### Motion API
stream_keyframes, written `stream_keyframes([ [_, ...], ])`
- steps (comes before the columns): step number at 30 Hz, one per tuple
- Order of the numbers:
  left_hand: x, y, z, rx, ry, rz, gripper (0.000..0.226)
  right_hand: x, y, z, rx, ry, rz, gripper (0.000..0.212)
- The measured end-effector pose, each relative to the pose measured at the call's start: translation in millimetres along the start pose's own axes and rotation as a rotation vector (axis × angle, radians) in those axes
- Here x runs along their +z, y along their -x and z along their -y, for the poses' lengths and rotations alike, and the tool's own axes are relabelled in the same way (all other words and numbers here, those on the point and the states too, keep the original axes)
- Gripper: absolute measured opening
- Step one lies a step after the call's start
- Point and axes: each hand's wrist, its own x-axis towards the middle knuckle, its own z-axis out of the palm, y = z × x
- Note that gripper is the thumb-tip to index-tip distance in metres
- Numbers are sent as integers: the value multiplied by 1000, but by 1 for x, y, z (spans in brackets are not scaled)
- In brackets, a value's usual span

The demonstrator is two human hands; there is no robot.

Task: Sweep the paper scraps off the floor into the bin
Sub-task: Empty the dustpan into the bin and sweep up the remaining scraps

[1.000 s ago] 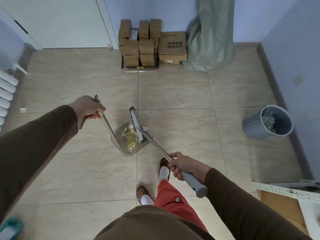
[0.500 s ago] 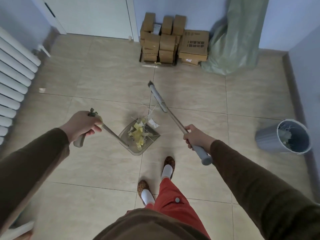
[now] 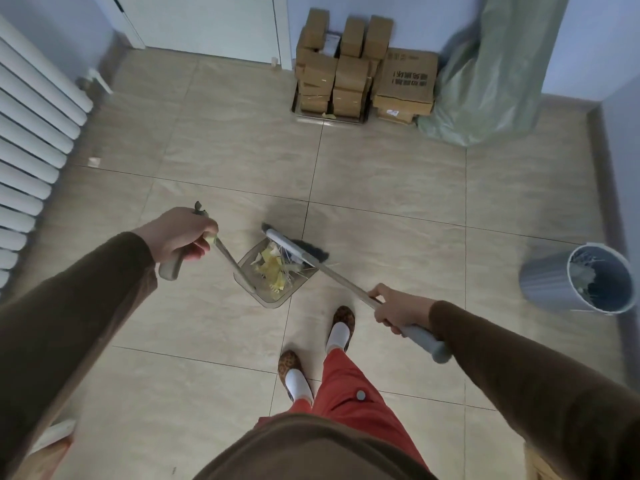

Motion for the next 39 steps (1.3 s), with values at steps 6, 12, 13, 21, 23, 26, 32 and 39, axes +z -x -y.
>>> stream_keyframes([
  [6, -7, 3, 0, -58, 15, 113, 17, -2, 76, -33, -29, 22, -77, 46],
  [12, -10, 6, 17, -177, 79, 177, 29, 9, 35, 0, -54, 58, -198, 42],
  [13, -10, 5, 21, -178, 82, 181, 36, 18, 22, 10, -56, 71, -193, 43],
  [21, -13, 0, 50, -157, 161, 198, 44, 71, 29, 8, -7, 113, 21, 44],
  [23, -15, 0, 55, -146, 170, 183, 39, 63, 52, -6, 2, 112, 15, 45],
  [26, -17, 1, 61, -109, 152, 174, 29, 56, 75, -20, 11, 103, -27, 45],
  [32, -20, 13, 66, -13, 112, 199, 17, 47, 99, -44, -29, 35, -129, 42],
  [39, -21, 30, 45, 134, 35, 211, 21, 33, 119, -67, 52, -585, -127, 36],
])
